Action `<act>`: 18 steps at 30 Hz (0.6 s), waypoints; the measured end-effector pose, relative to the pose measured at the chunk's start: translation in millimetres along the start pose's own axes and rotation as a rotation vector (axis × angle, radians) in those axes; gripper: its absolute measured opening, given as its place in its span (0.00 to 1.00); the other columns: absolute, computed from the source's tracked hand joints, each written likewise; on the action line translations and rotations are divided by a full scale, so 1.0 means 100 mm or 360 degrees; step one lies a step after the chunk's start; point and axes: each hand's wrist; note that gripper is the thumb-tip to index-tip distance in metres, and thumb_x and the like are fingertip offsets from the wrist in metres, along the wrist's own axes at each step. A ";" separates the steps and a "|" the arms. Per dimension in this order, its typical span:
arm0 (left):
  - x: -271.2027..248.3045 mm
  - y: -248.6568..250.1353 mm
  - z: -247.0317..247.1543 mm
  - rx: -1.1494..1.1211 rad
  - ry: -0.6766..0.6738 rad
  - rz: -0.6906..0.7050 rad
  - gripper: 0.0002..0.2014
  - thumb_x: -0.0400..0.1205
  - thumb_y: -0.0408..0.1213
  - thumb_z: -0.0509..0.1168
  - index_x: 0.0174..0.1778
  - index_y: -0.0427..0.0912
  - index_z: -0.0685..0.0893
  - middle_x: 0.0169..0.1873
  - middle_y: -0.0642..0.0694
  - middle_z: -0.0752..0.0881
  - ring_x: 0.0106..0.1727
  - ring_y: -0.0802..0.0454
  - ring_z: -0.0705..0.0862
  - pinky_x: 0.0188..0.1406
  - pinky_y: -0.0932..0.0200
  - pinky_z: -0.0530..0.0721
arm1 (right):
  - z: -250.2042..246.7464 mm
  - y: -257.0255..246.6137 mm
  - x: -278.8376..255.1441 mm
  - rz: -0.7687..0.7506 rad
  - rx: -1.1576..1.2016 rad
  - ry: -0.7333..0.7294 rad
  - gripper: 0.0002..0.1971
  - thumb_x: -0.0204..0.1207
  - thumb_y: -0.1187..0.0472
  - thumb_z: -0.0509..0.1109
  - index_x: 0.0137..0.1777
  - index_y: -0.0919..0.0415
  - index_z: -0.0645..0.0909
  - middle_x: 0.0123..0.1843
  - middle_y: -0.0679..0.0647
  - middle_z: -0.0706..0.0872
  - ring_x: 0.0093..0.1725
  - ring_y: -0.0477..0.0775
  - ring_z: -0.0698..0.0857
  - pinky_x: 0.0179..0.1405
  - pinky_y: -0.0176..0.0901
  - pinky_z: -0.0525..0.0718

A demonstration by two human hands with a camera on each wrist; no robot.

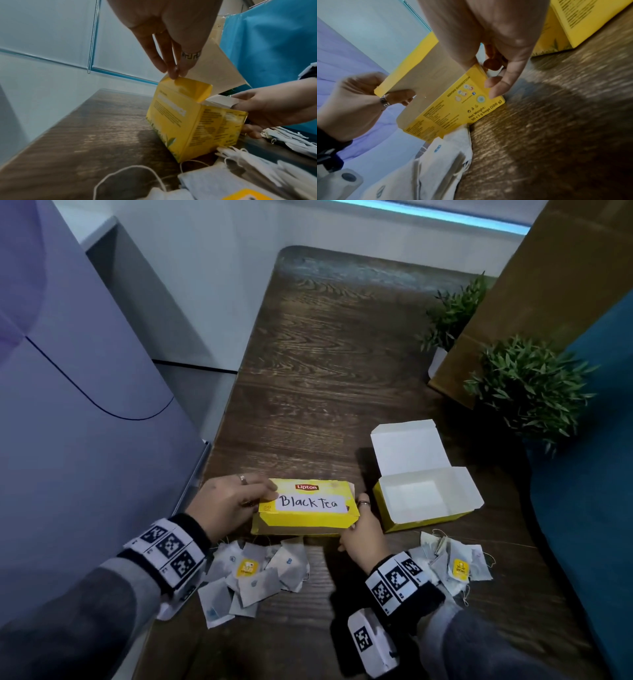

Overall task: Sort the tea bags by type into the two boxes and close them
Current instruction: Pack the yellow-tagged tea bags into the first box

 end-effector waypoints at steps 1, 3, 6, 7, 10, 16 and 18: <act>0.00 0.00 0.00 0.0025 0.0003 0.0007 0.08 0.70 0.40 0.65 0.41 0.49 0.87 0.45 0.52 0.91 0.44 0.59 0.87 0.38 0.63 0.83 | 0.00 0.00 0.00 -0.0009 -0.0006 0.0005 0.24 0.76 0.74 0.61 0.70 0.61 0.62 0.48 0.55 0.81 0.44 0.57 0.84 0.44 0.59 0.88; -0.01 0.00 0.03 0.0032 0.0016 0.0024 0.08 0.70 0.39 0.65 0.41 0.47 0.89 0.45 0.52 0.91 0.45 0.61 0.85 0.40 0.64 0.83 | 0.00 0.00 0.00 -0.0012 -0.0012 0.0004 0.24 0.76 0.74 0.61 0.70 0.60 0.62 0.48 0.56 0.81 0.43 0.58 0.84 0.42 0.57 0.88; 0.05 -0.01 0.03 -0.0236 0.0120 -0.0248 0.12 0.69 0.30 0.72 0.43 0.52 0.88 0.44 0.65 0.87 0.47 0.66 0.84 0.47 0.68 0.82 | -0.03 -0.01 0.02 -0.0044 -0.0003 0.0001 0.22 0.78 0.70 0.59 0.71 0.61 0.61 0.53 0.60 0.83 0.44 0.62 0.85 0.31 0.47 0.88; 0.11 -0.02 0.02 -0.0336 0.0143 -0.0437 0.14 0.70 0.28 0.73 0.42 0.54 0.88 0.41 0.69 0.86 0.45 0.69 0.84 0.47 0.72 0.81 | -0.04 -0.01 0.02 -0.0061 -0.0009 0.0004 0.21 0.79 0.68 0.58 0.71 0.62 0.61 0.54 0.61 0.82 0.44 0.61 0.85 0.27 0.42 0.87; 0.35 -0.01 -0.04 -0.0606 0.0148 -0.0894 0.14 0.74 0.22 0.68 0.37 0.49 0.87 0.32 0.61 0.87 0.32 0.70 0.83 0.38 0.72 0.80 | -0.06 -0.03 0.05 -0.0070 -0.0073 0.0019 0.20 0.80 0.66 0.57 0.71 0.63 0.61 0.54 0.63 0.83 0.42 0.63 0.86 0.28 0.43 0.87; 0.60 -0.17 -0.02 -0.0782 0.0146 -0.1371 0.10 0.78 0.45 0.68 0.34 0.45 0.83 0.22 0.44 0.85 0.19 0.61 0.80 0.24 0.73 0.75 | -0.04 -0.03 0.09 -0.0054 -0.0089 0.0002 0.20 0.81 0.63 0.56 0.72 0.62 0.62 0.58 0.63 0.84 0.44 0.63 0.87 0.38 0.48 0.88; 0.62 -0.23 0.03 -0.0830 0.0151 -0.1464 0.10 0.78 0.46 0.68 0.45 0.42 0.85 0.22 0.44 0.84 0.17 0.62 0.79 0.20 0.74 0.75 | -0.03 -0.04 0.09 -0.0061 -0.0097 0.0021 0.20 0.80 0.63 0.56 0.72 0.62 0.62 0.59 0.64 0.84 0.48 0.66 0.87 0.51 0.60 0.87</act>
Point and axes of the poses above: each hand's wrist, its own x-axis towards the middle knuckle, its own z-axis out of the palm, y = z × x
